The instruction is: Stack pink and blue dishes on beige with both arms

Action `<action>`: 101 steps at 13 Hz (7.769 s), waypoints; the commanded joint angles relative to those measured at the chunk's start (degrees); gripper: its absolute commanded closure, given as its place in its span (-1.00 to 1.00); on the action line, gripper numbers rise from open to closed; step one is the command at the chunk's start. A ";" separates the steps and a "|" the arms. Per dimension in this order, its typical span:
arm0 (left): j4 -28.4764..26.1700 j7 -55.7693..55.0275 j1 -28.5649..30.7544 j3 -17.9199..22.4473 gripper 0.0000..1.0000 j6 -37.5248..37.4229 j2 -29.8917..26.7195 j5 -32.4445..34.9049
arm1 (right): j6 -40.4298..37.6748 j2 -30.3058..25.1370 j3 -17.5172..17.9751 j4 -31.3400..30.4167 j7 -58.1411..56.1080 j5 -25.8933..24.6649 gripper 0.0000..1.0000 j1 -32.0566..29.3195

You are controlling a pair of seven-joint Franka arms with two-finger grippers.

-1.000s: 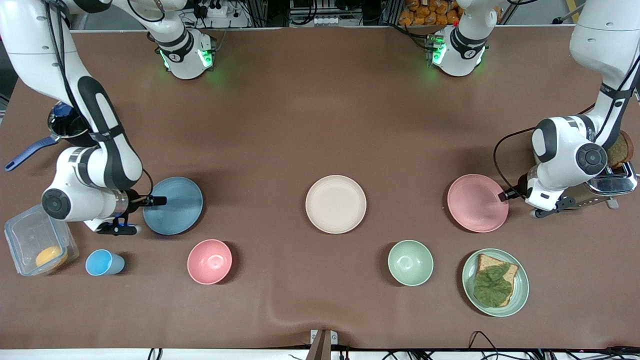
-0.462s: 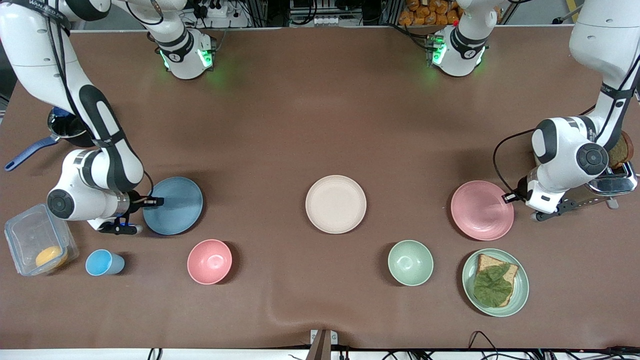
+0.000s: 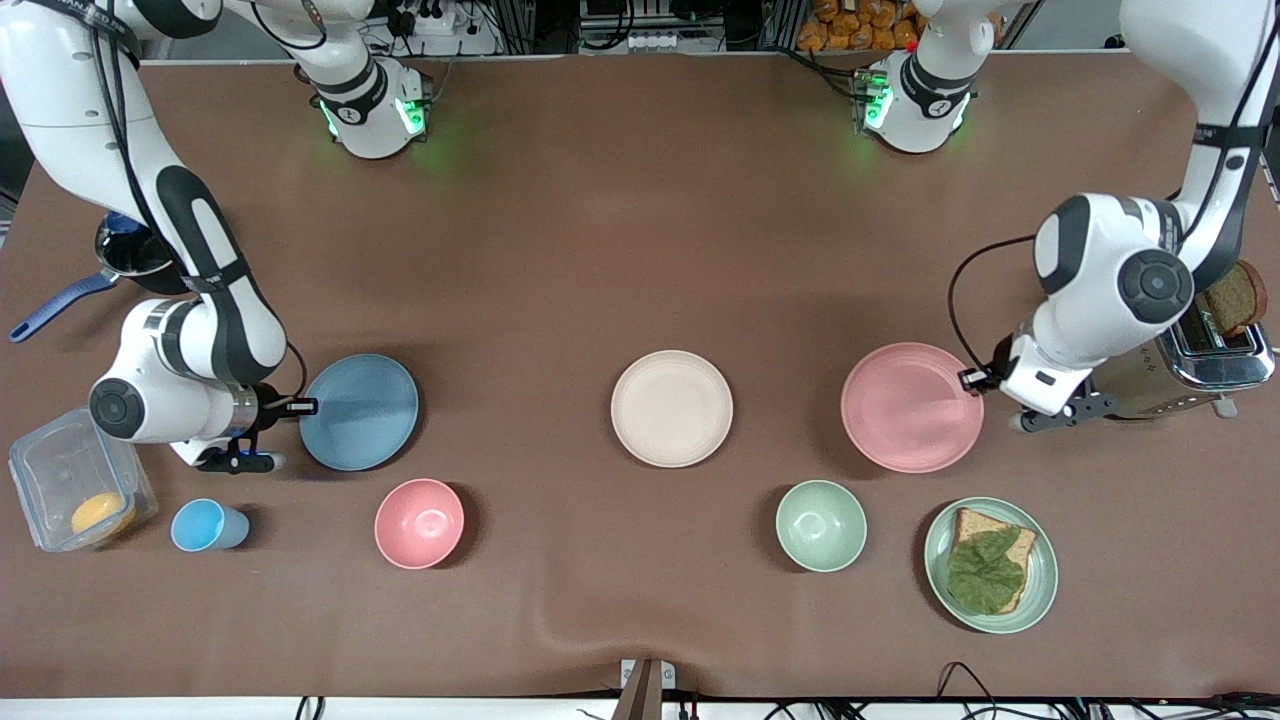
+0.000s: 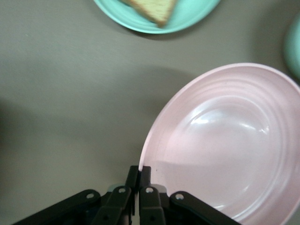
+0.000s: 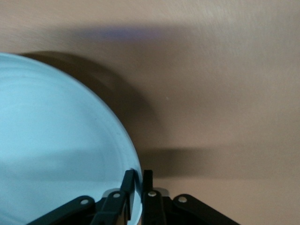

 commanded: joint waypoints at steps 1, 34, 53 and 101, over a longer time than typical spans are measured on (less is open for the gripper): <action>2.44 -10.40 0.01 -6.98 1.00 -2.83 0.74 -1.34 | -3.41 -5.86 0.27 -0.54 -2.26 0.66 1.00 1.07; 17.48 -50.43 -16.87 -11.67 -1.00 5.88 21.33 14.91 | -10.02 -5.62 0.27 12.91 -0.33 9.71 1.00 12.94; 24.86 3.58 4.42 -1.07 -1.00 -23.28 -11.55 0.87 | 5.96 8.17 0.35 21.43 26.20 23.16 1.00 34.72; 28.82 18.74 -11.25 15.93 -1.00 -39.84 -13.85 -4.16 | -34.02 -32.51 -1.75 15.28 7.41 -0.93 -1.00 5.91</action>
